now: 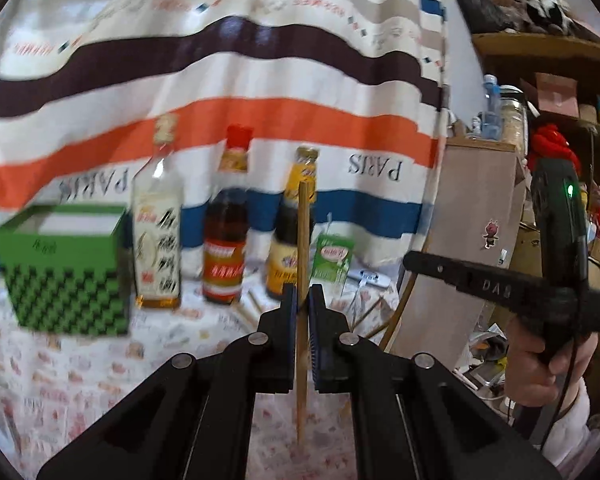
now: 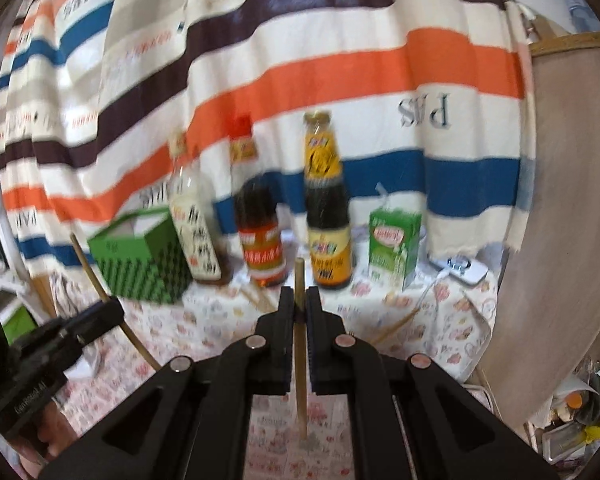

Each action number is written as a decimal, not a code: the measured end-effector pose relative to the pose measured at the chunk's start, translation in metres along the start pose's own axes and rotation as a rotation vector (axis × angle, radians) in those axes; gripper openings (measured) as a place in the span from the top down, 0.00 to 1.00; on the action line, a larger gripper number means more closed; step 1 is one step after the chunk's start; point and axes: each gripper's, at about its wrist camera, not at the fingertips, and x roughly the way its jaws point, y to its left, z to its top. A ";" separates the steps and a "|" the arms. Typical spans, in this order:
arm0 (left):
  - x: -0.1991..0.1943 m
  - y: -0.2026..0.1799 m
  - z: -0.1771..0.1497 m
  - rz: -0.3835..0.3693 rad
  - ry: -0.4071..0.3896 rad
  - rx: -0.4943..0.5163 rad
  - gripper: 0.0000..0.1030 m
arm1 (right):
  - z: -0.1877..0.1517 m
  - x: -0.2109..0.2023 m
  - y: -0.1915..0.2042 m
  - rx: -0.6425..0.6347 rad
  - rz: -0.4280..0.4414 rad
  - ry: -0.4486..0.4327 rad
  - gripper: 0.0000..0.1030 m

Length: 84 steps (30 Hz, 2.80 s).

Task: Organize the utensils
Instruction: 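Carry both chopsticks over the translucent cup while opening both grippers to drop them in, then move both grippers back down toward the remaining chopsticks on the cloth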

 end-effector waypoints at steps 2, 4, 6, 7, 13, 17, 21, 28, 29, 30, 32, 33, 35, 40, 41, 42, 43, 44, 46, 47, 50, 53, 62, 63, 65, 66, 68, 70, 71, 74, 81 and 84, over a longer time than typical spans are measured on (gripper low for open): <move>0.012 -0.006 0.009 -0.003 -0.005 0.016 0.95 | 0.009 -0.003 -0.004 0.023 0.017 -0.047 0.95; 0.023 -0.011 0.018 -0.006 -0.017 0.032 0.95 | 0.017 -0.003 -0.007 0.037 0.027 -0.101 0.95; 0.036 -0.016 0.026 -0.006 -0.030 0.049 0.95 | 0.023 0.001 -0.011 0.048 0.028 -0.144 0.95; 0.040 -0.017 0.030 -0.007 -0.036 0.053 0.95 | 0.024 0.003 -0.013 0.055 0.030 -0.162 0.95; 0.072 -0.023 0.044 -0.003 -0.082 0.066 0.95 | 0.022 0.020 -0.023 0.054 0.020 -0.233 0.95; 0.095 -0.018 0.038 -0.015 -0.091 0.041 0.95 | 0.015 0.035 -0.032 0.052 0.016 -0.236 0.95; 0.117 -0.015 0.020 0.014 -0.072 0.054 0.95 | 0.014 0.050 -0.042 0.073 0.007 -0.229 0.95; 0.146 -0.012 -0.010 0.073 -0.003 0.064 0.95 | 0.011 0.060 -0.054 0.081 0.007 -0.236 0.95; 0.147 -0.010 -0.011 0.076 0.003 0.059 0.95 | 0.011 0.060 -0.056 0.088 0.013 -0.235 0.95; 0.148 -0.008 -0.013 0.077 0.010 0.053 0.95 | 0.011 0.060 -0.059 0.096 0.022 -0.234 0.95; 0.150 -0.004 -0.015 0.071 0.026 0.035 0.95 | 0.011 0.060 -0.063 0.110 0.017 -0.239 0.95; 0.151 -0.003 -0.015 0.067 0.036 0.028 0.95 | 0.011 0.060 -0.065 0.122 0.019 -0.248 0.95; 0.153 -0.002 -0.016 0.052 0.062 0.028 0.95 | 0.009 0.057 -0.070 0.151 0.026 -0.279 0.95; 0.159 0.002 -0.026 0.032 0.104 -0.014 0.95 | 0.001 0.062 -0.080 0.223 0.041 -0.326 0.95; 0.160 0.003 -0.028 0.031 0.108 -0.020 0.95 | 0.001 0.066 -0.080 0.219 0.033 -0.315 0.95; 0.159 0.003 -0.029 0.031 0.109 -0.020 0.95 | 0.000 0.068 -0.079 0.211 0.020 -0.308 0.95; 0.158 0.003 -0.031 0.030 0.109 -0.016 0.95 | 0.000 0.070 -0.078 0.196 0.007 -0.303 0.95; 0.158 0.002 -0.031 0.029 0.111 -0.010 0.95 | 0.000 0.072 -0.076 0.181 0.001 -0.295 0.95; 0.158 0.001 -0.031 0.031 0.115 0.005 0.95 | 0.000 0.076 -0.074 0.165 0.006 -0.275 0.95; 0.156 0.001 -0.031 0.035 0.112 0.012 0.95 | 0.001 0.078 -0.074 0.157 0.008 -0.261 0.95; 0.147 0.001 -0.026 0.039 0.086 0.026 0.90 | 0.000 0.083 -0.073 0.140 0.007 -0.231 0.95; 0.134 0.002 -0.014 0.073 0.066 0.070 0.75 | 0.000 0.092 -0.073 0.132 0.005 -0.186 0.95; 0.062 0.026 0.020 0.228 -0.050 0.133 0.42 | 0.001 0.085 -0.066 0.116 0.033 -0.184 0.69; 0.055 0.028 0.022 0.250 -0.062 0.133 0.40 | 0.002 0.083 -0.063 0.108 0.041 -0.188 0.66; 0.039 0.030 0.024 0.299 -0.089 0.135 0.31 | 0.004 0.075 -0.055 0.086 0.065 -0.198 0.61; 0.031 0.030 0.023 0.317 -0.106 0.143 0.27 | 0.004 0.071 -0.052 0.078 0.077 -0.206 0.56; 0.017 0.027 0.021 0.341 -0.133 0.169 0.14 | 0.005 0.062 -0.044 0.069 0.107 -0.223 0.46; 0.007 0.024 0.019 0.369 -0.138 0.198 0.06 | 0.006 0.057 -0.037 0.063 0.133 -0.232 0.37; 0.002 0.023 0.017 0.382 -0.138 0.212 0.03 | 0.006 0.054 -0.033 0.061 0.139 -0.236 0.31; -0.012 0.018 0.013 0.414 -0.152 0.242 0.01 | 0.005 0.044 -0.021 0.047 0.151 -0.262 0.17; -0.039 0.004 0.010 0.447 -0.159 0.317 0.01 | -0.002 0.028 0.010 -0.062 0.122 -0.255 0.00; -0.054 0.000 0.010 0.473 -0.190 0.311 0.00 | -0.006 0.017 0.018 -0.105 0.099 -0.249 0.00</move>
